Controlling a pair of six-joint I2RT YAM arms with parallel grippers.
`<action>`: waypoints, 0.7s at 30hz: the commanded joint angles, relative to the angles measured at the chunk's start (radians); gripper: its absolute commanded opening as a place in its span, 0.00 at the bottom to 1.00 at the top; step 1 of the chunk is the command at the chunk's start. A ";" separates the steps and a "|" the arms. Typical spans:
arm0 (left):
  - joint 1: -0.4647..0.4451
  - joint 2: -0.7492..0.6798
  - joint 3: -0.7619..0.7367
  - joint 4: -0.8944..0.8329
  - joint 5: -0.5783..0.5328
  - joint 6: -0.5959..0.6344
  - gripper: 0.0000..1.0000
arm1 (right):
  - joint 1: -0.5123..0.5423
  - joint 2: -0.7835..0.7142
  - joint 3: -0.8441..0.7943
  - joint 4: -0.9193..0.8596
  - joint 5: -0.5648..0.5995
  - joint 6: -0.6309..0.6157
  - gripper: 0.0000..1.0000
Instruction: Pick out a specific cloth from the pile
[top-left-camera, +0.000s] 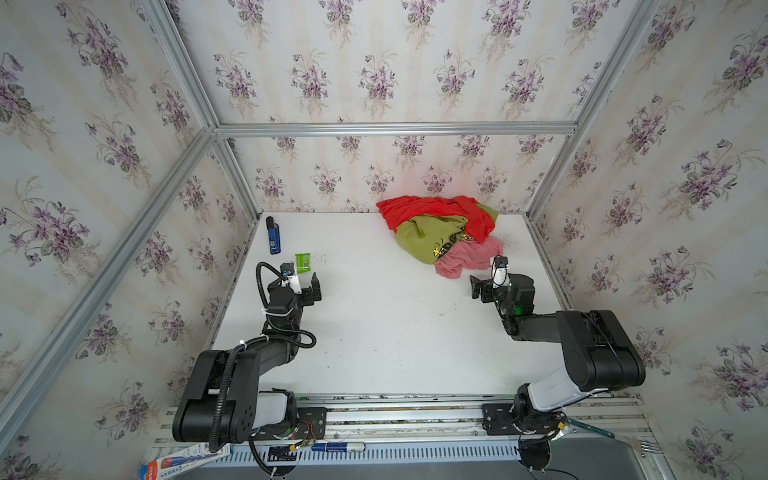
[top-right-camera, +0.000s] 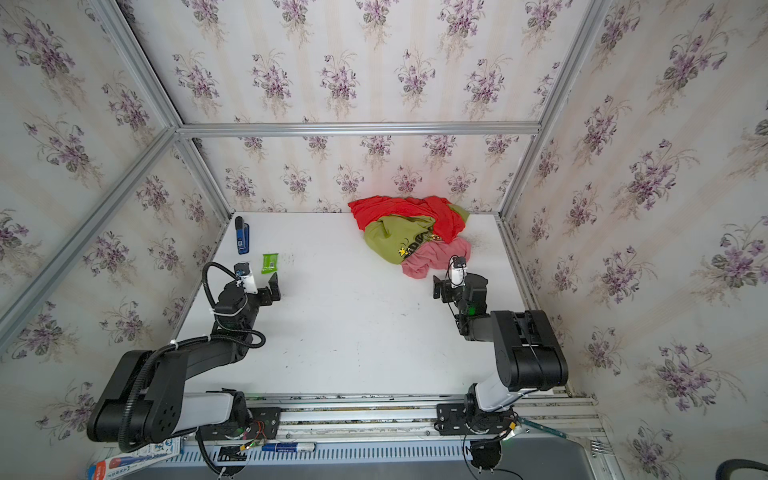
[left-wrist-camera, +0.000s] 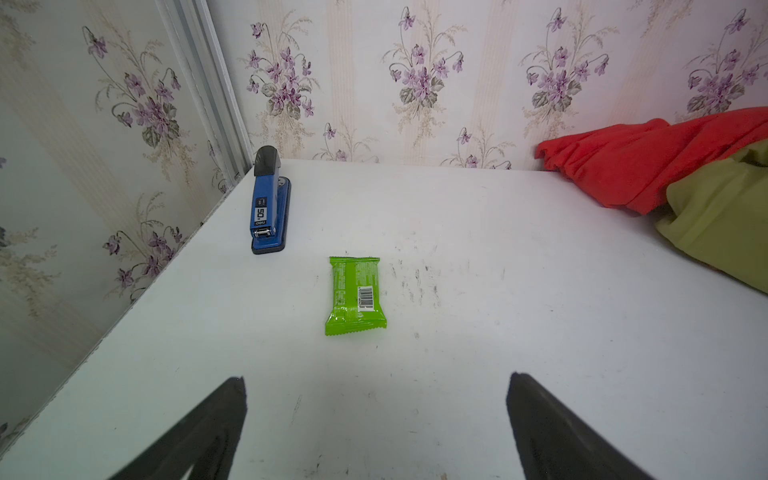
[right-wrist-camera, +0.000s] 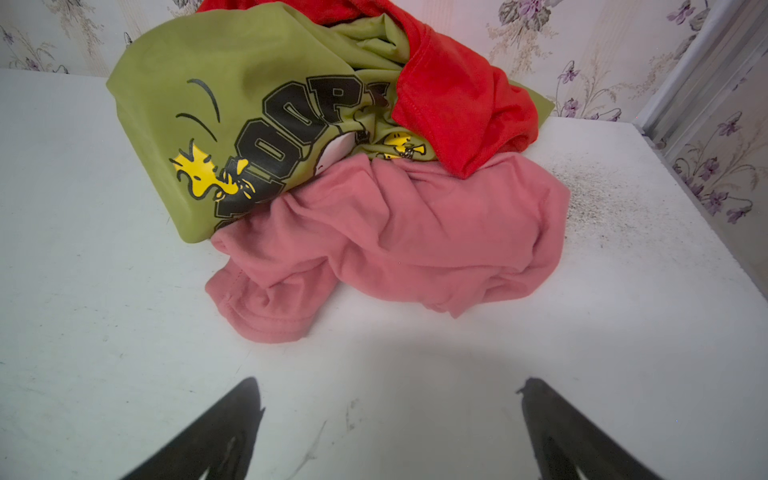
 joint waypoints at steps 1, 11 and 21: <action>0.000 0.001 0.009 0.026 0.003 -0.001 1.00 | 0.001 -0.004 0.002 0.027 -0.007 0.005 1.00; 0.000 0.001 0.008 0.026 0.001 -0.001 1.00 | -0.004 -0.006 -0.006 0.039 -0.024 0.006 1.00; 0.000 0.001 0.009 0.026 0.001 -0.001 1.00 | -0.023 -0.007 -0.021 0.056 -0.129 -0.010 1.00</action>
